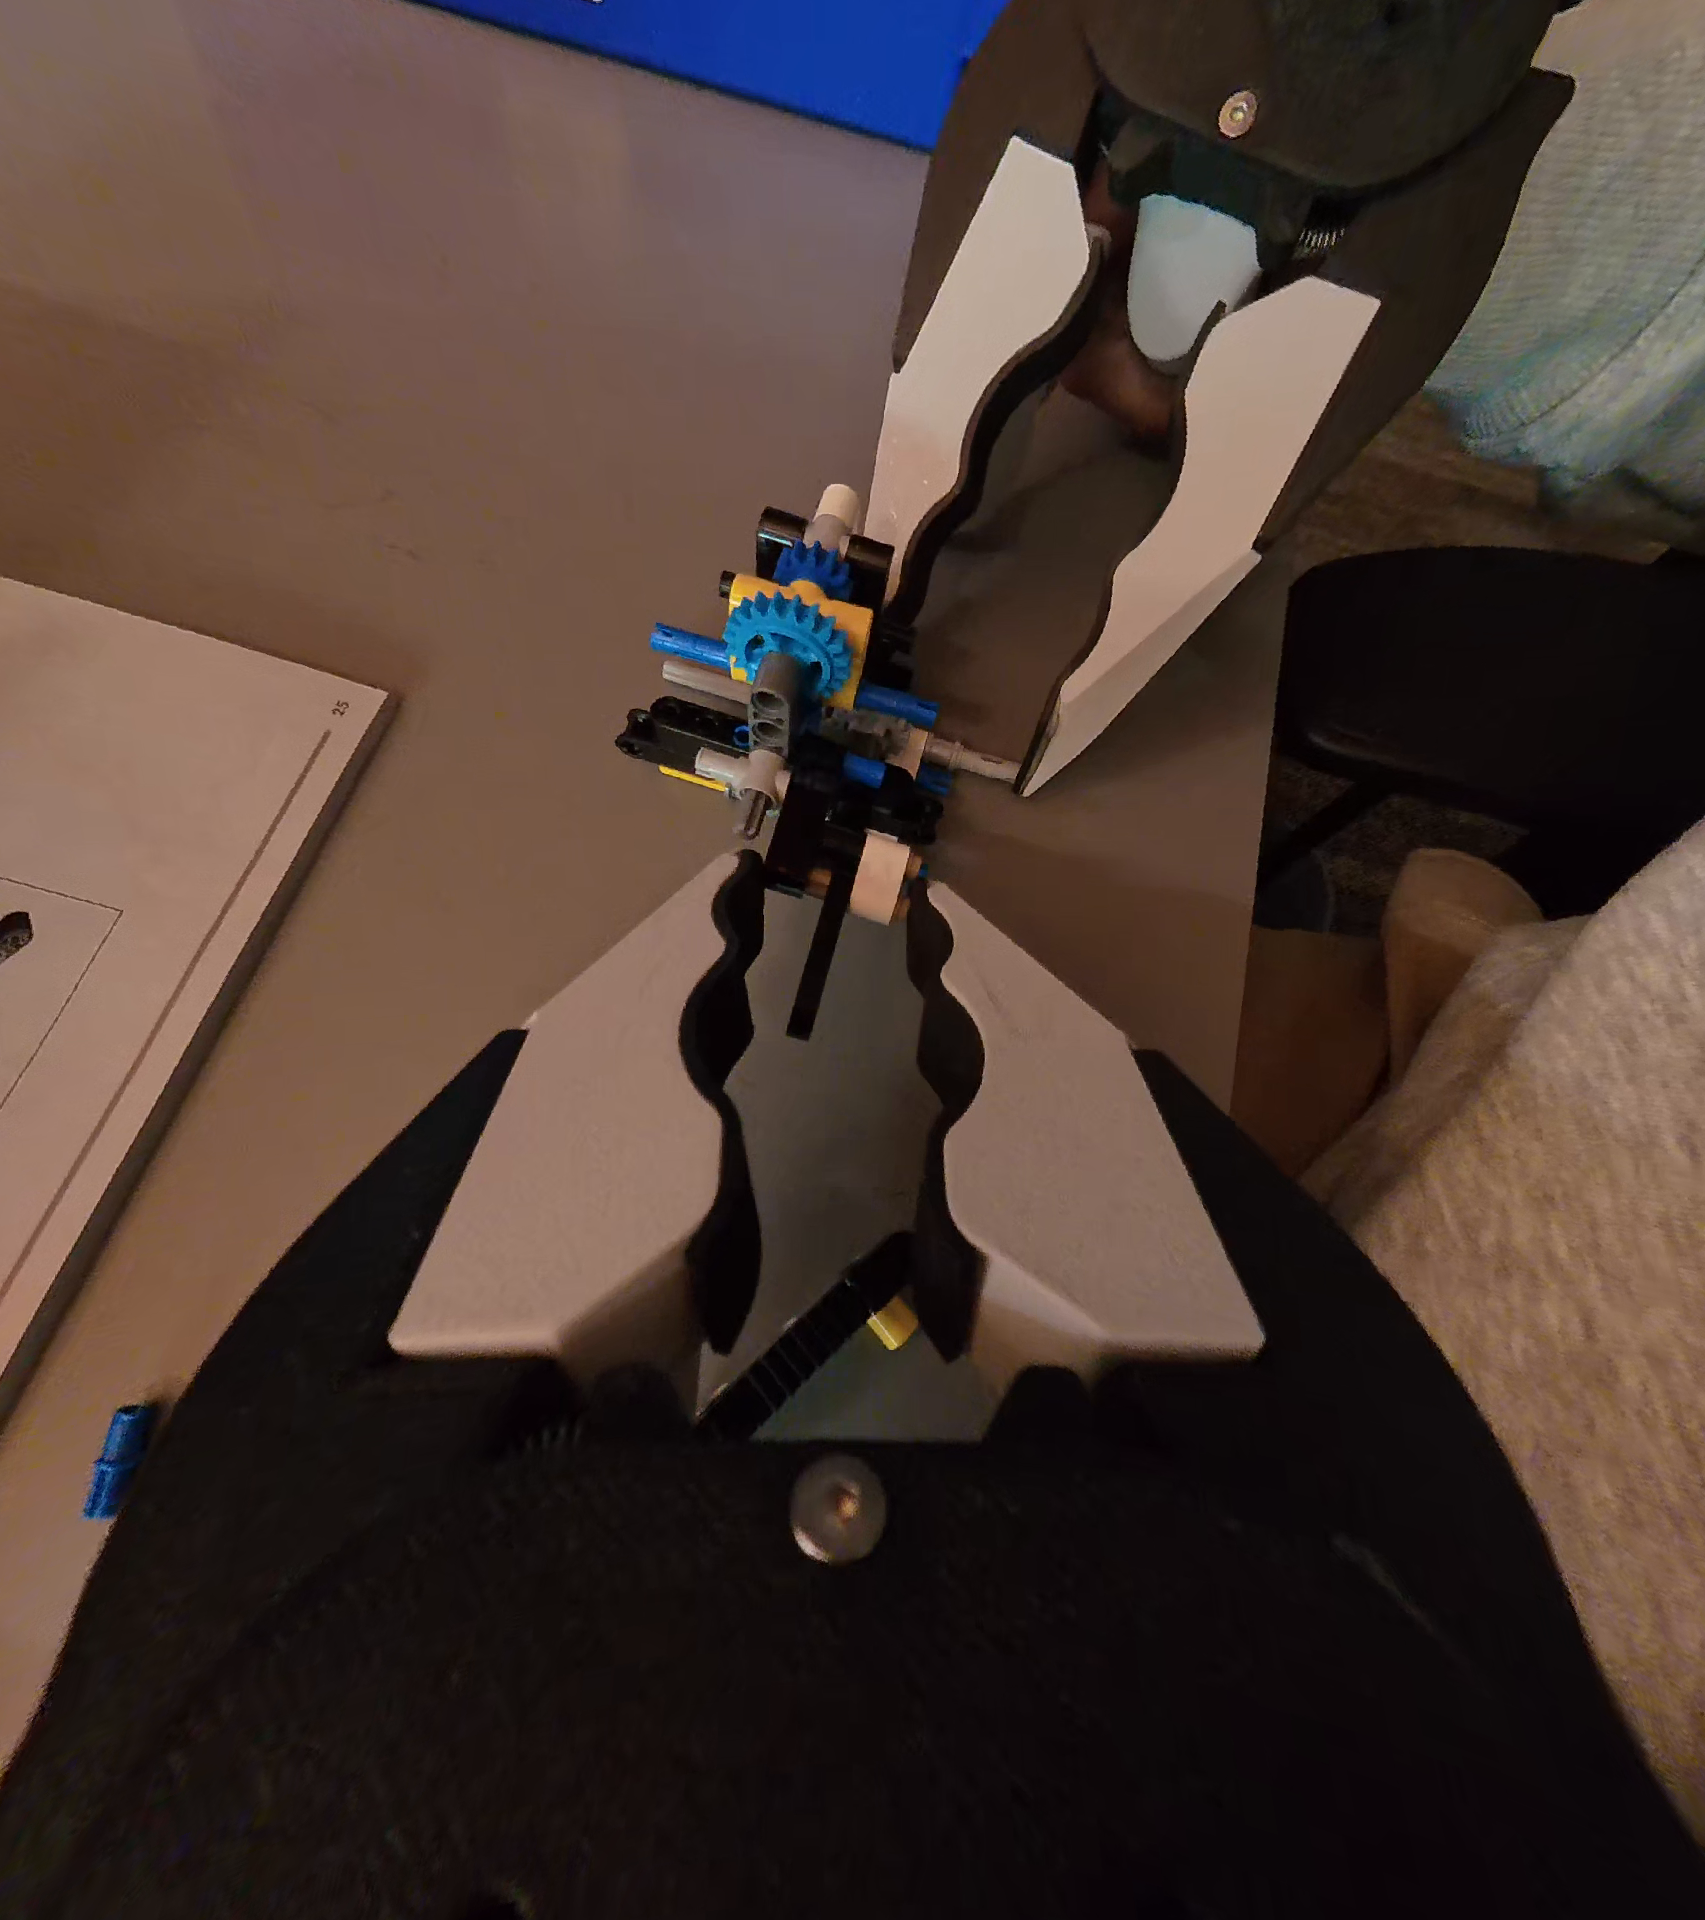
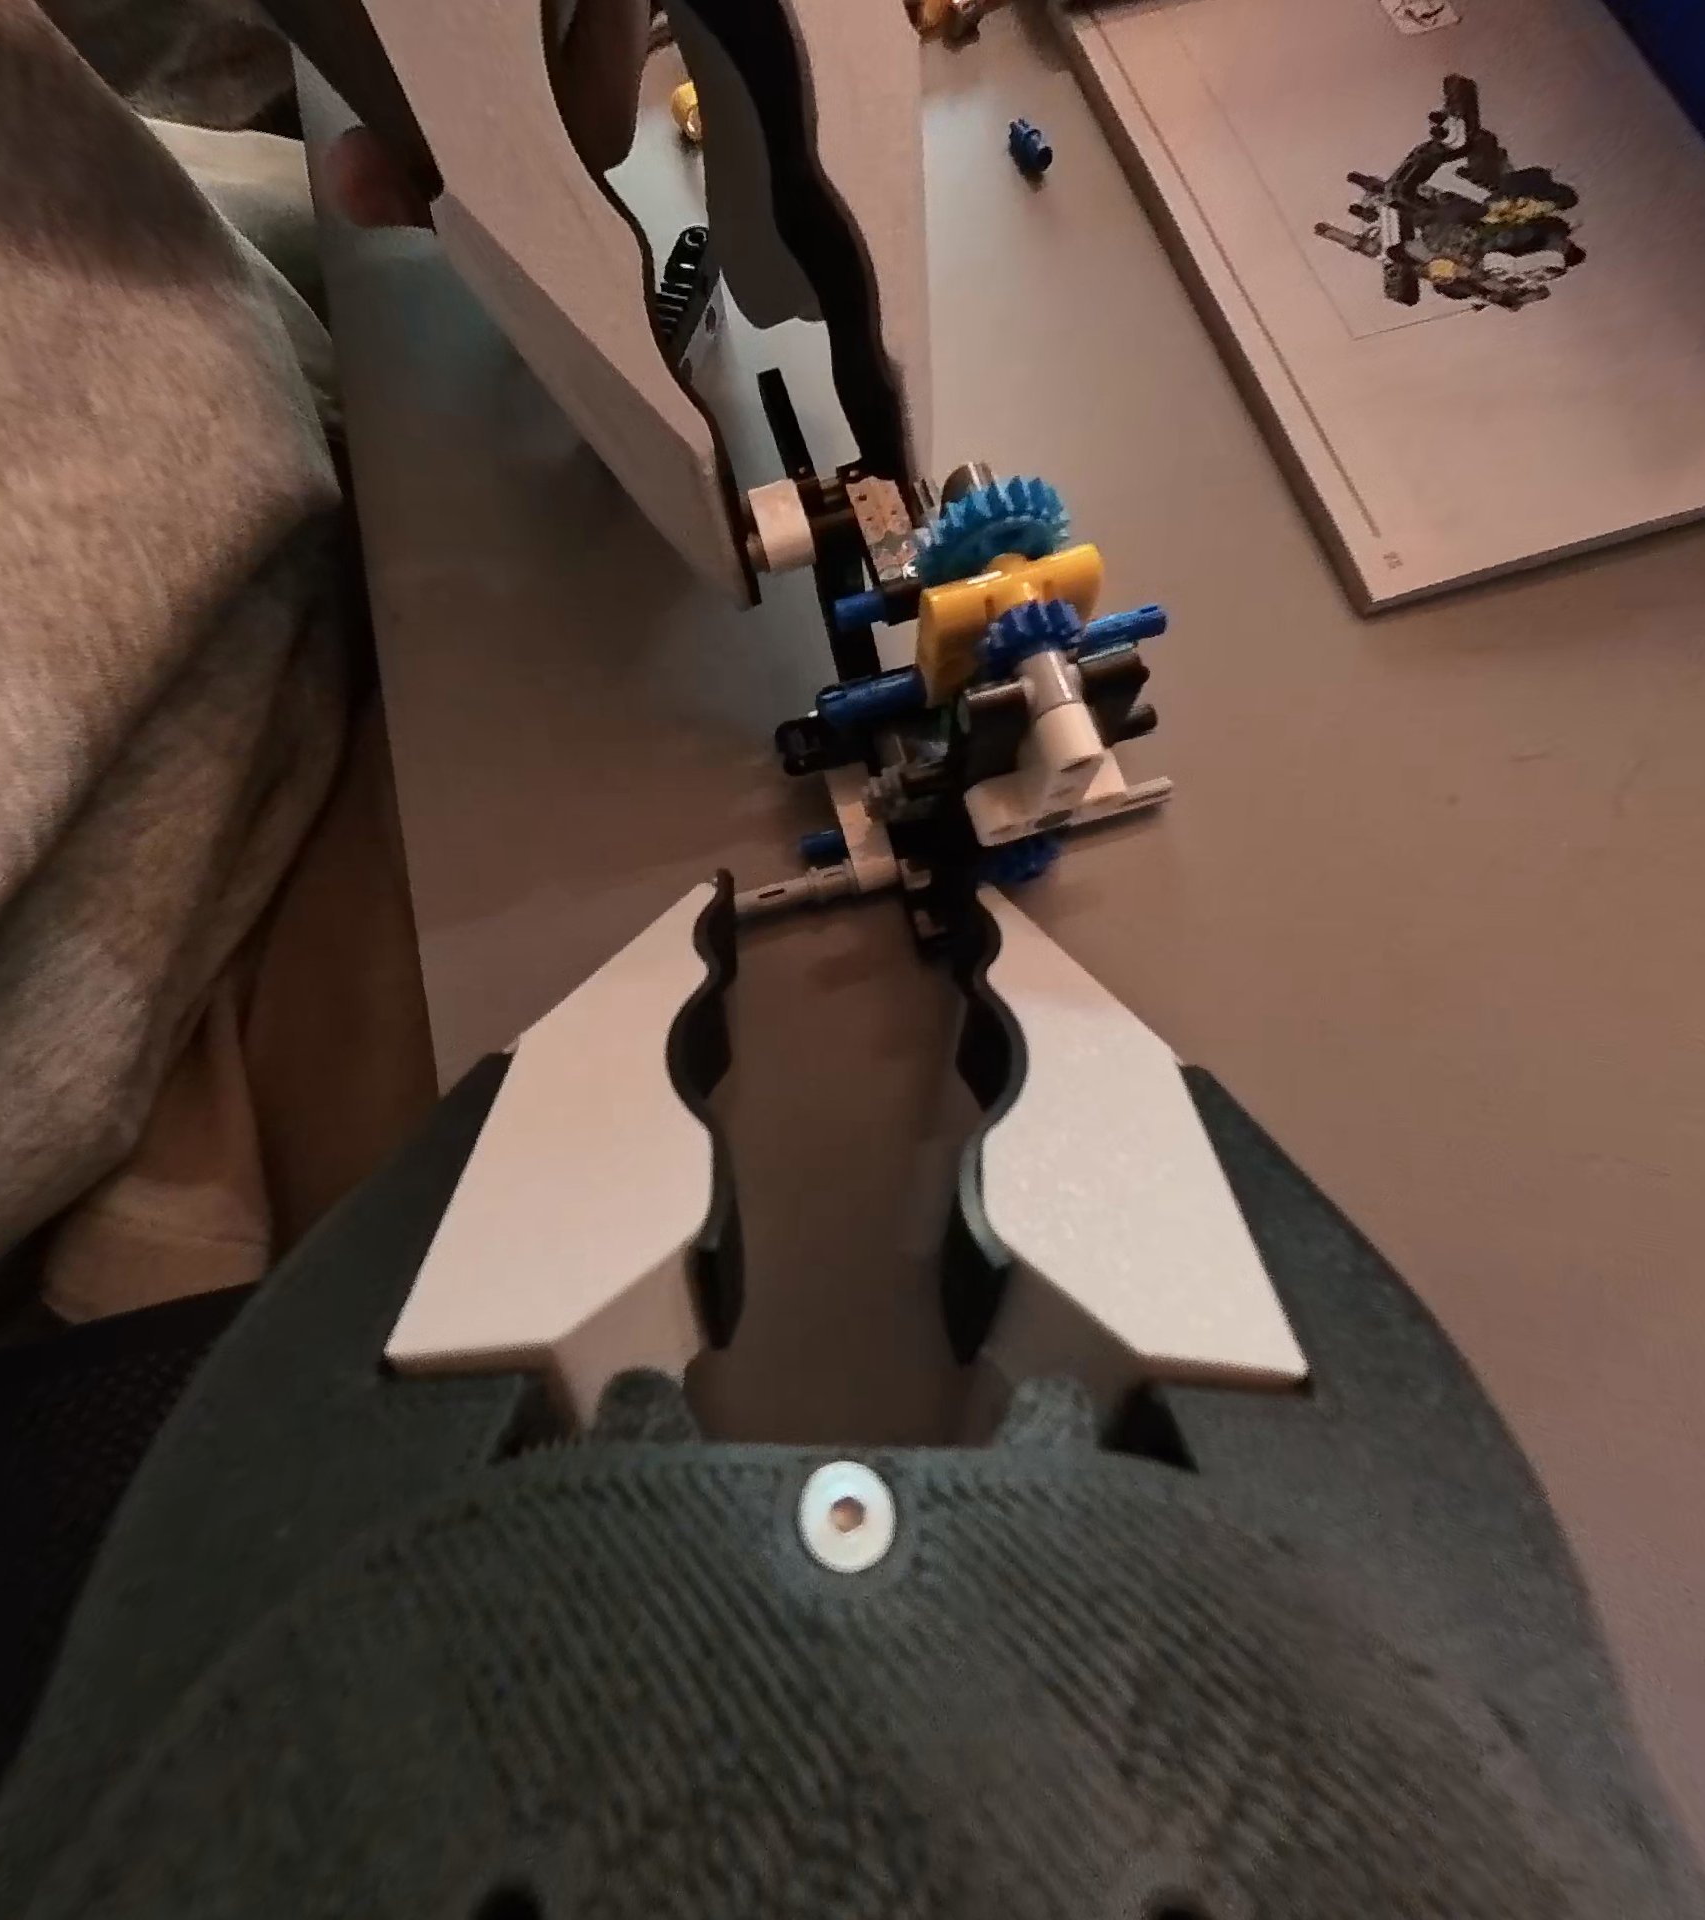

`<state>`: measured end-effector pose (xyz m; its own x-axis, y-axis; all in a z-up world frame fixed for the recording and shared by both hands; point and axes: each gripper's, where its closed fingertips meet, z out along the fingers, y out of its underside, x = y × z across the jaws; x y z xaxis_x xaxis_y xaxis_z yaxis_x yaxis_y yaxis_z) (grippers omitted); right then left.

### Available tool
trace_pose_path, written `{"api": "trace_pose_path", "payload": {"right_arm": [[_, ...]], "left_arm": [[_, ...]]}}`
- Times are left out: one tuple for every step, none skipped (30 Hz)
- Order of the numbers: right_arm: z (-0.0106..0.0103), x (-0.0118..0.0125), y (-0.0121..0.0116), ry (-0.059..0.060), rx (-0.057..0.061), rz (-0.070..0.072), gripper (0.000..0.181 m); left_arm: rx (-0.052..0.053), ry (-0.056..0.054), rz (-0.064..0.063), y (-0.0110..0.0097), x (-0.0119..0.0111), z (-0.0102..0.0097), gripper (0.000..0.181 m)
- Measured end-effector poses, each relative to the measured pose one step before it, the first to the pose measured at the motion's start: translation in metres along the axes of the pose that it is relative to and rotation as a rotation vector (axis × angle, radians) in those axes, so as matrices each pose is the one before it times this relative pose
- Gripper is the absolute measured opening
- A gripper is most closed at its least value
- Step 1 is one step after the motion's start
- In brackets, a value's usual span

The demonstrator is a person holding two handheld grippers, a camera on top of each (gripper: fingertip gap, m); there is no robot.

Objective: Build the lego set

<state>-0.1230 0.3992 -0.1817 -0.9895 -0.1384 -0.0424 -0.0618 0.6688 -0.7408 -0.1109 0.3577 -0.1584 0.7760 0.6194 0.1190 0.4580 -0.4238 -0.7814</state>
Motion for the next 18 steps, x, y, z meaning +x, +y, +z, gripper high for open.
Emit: {"api": "trace_pose_path", "payload": {"right_arm": [[0.00002,-0.00004,0.00005,-0.0018,-0.0028,-0.0009,0.042],[-0.00001,-0.00009,0.00004,-0.0021,-0.0022,-0.0023,0.042],[0.00017,0.00000,0.00005,0.0003,-0.0025,-0.0043,0.042],[0.00006,-0.00018,-0.00008,-0.0011,-0.0034,0.0015,0.042],[0.00004,-0.00007,0.00000,-0.0005,-0.0041,-0.0016,0.042],[0.00028,0.00003,-0.00001,0.0047,-0.0026,-0.0084,0.043],[0.00004,-0.00004,-0.00002,0.0043,-0.0015,-0.0063,0.043],[0.00006,0.00010,-0.00011,0.0023,-0.0010,-0.0020,0.043],[0.00001,0.00021,-0.00024,0.0037,0.0013,-0.0028,0.043],[0.00005,0.00070,-0.00022,0.0070,0.0041,-0.0041,0.043],[-0.00003,0.00126,-0.00042,0.0096,0.0059,0.0001,0.044],[-0.00033,0.00093,-0.00023,0.0060,0.0053,0.0042,0.044],[-0.00071,0.00027,-0.00046,-0.0006,0.0056,0.0075,0.044],[-0.00099,0.00055,-0.00086,0.0008,0.0068,0.0090,0.045],[-0.00127,0.00064,-0.00053,0.0020,0.0056,0.0068,0.045],[-0.00121,0.00044,0.00020,0.0016,0.0024,0.0061,0.046],[-0.00094,0.00088,0.00081,0.0032,-0.0003,0.0063,0.047],[-0.00073,0.00074,0.00096,0.0028,0.0007,0.0062,0.048]], "left_arm": [[-0.0009,0.0011,0.0009,-0.00008,0.00001,0.00003,0.027],[-0.0007,0.0009,0.0007,-0.00003,-0.00016,0.00008,0.027],[-0.0004,0.0005,0.0019,-0.00006,-0.00013,-0.00005,0.027],[-0.0006,0.0000,0.0031,0.00000,-0.00021,-0.00010,0.027],[-0.0007,0.0011,0.0027,-0.00012,0.00002,0.00007,0.027],[0.0005,0.0002,-0.0005,-0.00016,-0.00020,-0.00007,0.027],[0.0010,0.0004,-0.0014,-0.00023,-0.00025,-0.00006,0.027],[0.0009,0.0008,-0.0017,-0.00013,-0.00005,0.00002,0.027],[0.0002,-0.0006,0.0005,-0.00015,-0.00019,0.00000,0.027],[-0.0016,-0.0032,0.0026,0.00010,-0.00041,-0.00008,0.027],[-0.0023,-0.0059,0.0047,0.00005,-0.00064,-0.00021,0.027],[-0.0014,-0.0072,0.0047,0.00004,-0.00089,-0.00016,0.027],[-0.0017,-0.0022,0.0027,0.00008,-0.00023,-0.00003,0.027],[-0.0011,-0.0002,-0.0002,-0.00005,0.00004,0.00003,0.027],[-0.0007,0.0003,-0.0003,-0.00007,-0.00008,-0.00002,0.027],[-0.0002,0.0009,-0.0003,-0.00007,-0.00002,0.00008,0.027],[-0.0001,0.0007,-0.0006,-0.00012,-0.00009,0.00013,0.027],[-0.0001,0.0012,-0.0014,-0.00008,-0.00016,0.00004,0.027]]}}
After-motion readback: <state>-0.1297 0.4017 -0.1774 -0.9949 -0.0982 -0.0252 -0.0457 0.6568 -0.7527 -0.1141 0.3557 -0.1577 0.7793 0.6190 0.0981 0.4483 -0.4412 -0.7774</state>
